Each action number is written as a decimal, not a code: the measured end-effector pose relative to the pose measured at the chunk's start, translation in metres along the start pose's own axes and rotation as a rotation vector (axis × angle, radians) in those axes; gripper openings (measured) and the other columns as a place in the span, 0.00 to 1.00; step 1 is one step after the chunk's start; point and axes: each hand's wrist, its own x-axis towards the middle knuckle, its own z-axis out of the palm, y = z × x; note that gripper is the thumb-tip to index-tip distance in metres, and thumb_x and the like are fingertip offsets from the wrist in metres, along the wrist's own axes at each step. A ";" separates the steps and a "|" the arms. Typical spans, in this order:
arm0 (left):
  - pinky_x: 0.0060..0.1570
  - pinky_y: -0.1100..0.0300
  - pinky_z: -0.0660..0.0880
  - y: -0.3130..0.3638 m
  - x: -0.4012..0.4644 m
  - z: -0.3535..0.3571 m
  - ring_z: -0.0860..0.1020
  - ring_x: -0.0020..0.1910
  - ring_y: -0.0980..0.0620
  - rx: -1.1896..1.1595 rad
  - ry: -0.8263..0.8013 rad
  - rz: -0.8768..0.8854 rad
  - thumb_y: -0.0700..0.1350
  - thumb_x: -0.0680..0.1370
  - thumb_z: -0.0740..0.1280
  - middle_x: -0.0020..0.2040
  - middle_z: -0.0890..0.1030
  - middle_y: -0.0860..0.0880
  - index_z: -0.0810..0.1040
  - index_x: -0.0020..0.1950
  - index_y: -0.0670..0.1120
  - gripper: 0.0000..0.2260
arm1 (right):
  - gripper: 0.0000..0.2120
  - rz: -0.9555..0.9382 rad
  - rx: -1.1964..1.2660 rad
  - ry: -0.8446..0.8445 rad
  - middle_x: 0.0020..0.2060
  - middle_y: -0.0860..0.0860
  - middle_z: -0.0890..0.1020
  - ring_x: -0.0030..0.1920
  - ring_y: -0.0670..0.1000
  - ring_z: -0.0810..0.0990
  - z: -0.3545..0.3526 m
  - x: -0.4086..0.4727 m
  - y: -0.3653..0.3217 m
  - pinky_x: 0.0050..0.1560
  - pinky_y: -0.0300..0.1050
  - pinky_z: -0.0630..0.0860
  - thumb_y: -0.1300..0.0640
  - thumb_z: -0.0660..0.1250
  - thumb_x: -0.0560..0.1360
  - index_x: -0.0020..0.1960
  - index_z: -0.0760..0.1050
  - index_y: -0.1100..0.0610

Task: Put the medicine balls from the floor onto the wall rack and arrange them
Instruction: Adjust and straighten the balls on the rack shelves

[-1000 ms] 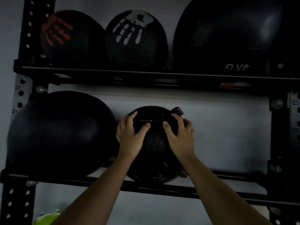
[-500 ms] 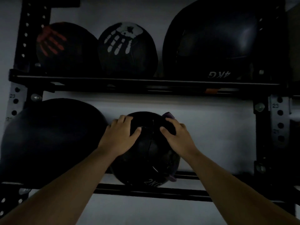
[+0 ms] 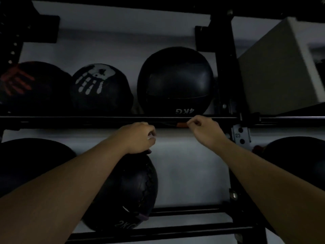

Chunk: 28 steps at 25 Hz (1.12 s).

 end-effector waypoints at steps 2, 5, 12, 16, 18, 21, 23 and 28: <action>0.61 0.51 0.78 0.026 0.010 -0.002 0.83 0.56 0.50 -0.044 0.005 -0.036 0.56 0.81 0.63 0.65 0.77 0.55 0.80 0.65 0.55 0.15 | 0.10 -0.005 0.001 0.019 0.41 0.48 0.82 0.38 0.43 0.76 -0.034 0.001 0.017 0.35 0.36 0.71 0.52 0.63 0.82 0.53 0.82 0.52; 0.60 0.48 0.80 0.063 0.024 0.001 0.81 0.60 0.48 -0.058 0.013 -0.108 0.56 0.80 0.64 0.69 0.76 0.53 0.79 0.69 0.53 0.19 | 0.11 0.002 0.005 -0.032 0.45 0.51 0.84 0.37 0.45 0.77 -0.069 -0.003 0.043 0.36 0.38 0.72 0.51 0.62 0.82 0.54 0.82 0.53; 0.66 0.46 0.73 0.091 0.051 -0.006 0.73 0.70 0.44 0.057 0.220 -0.097 0.56 0.82 0.64 0.76 0.70 0.47 0.65 0.80 0.50 0.28 | 0.11 -0.086 0.095 -0.026 0.47 0.49 0.82 0.43 0.48 0.79 -0.089 0.035 0.048 0.35 0.39 0.70 0.48 0.61 0.83 0.59 0.78 0.51; 0.67 0.45 0.73 0.057 0.081 -0.048 0.70 0.72 0.39 -0.002 0.453 -0.201 0.59 0.83 0.62 0.78 0.66 0.44 0.64 0.80 0.48 0.28 | 0.22 -0.133 0.081 0.056 0.68 0.58 0.71 0.61 0.59 0.76 -0.085 0.090 0.021 0.53 0.45 0.71 0.42 0.59 0.82 0.73 0.69 0.50; 0.67 0.44 0.71 0.037 0.098 -0.065 0.69 0.73 0.38 -0.093 0.547 -0.253 0.61 0.83 0.60 0.78 0.65 0.43 0.63 0.80 0.48 0.30 | 0.26 -0.111 0.110 0.129 0.73 0.60 0.67 0.69 0.65 0.72 -0.087 0.119 0.006 0.65 0.51 0.70 0.39 0.58 0.82 0.76 0.66 0.50; 0.71 0.44 0.70 0.009 0.125 -0.076 0.68 0.76 0.38 -0.262 0.641 -0.286 0.66 0.82 0.57 0.81 0.62 0.44 0.60 0.82 0.49 0.34 | 0.30 -0.038 0.169 0.197 0.75 0.61 0.66 0.71 0.67 0.70 -0.090 0.161 0.000 0.69 0.54 0.68 0.36 0.56 0.81 0.77 0.65 0.50; 0.74 0.43 0.68 -0.006 0.144 -0.077 0.66 0.79 0.38 -0.376 0.664 -0.310 0.68 0.81 0.56 0.83 0.60 0.43 0.57 0.84 0.48 0.37 | 0.32 0.005 0.205 0.200 0.76 0.61 0.67 0.72 0.66 0.70 -0.088 0.183 0.002 0.72 0.56 0.68 0.34 0.55 0.81 0.78 0.64 0.51; 0.76 0.47 0.65 -0.029 0.184 -0.067 0.66 0.80 0.40 -0.650 0.614 -0.370 0.75 0.78 0.53 0.84 0.62 0.42 0.56 0.85 0.45 0.45 | 0.37 0.061 0.331 0.193 0.77 0.62 0.67 0.74 0.65 0.69 -0.067 0.221 0.022 0.74 0.59 0.68 0.31 0.53 0.80 0.80 0.61 0.54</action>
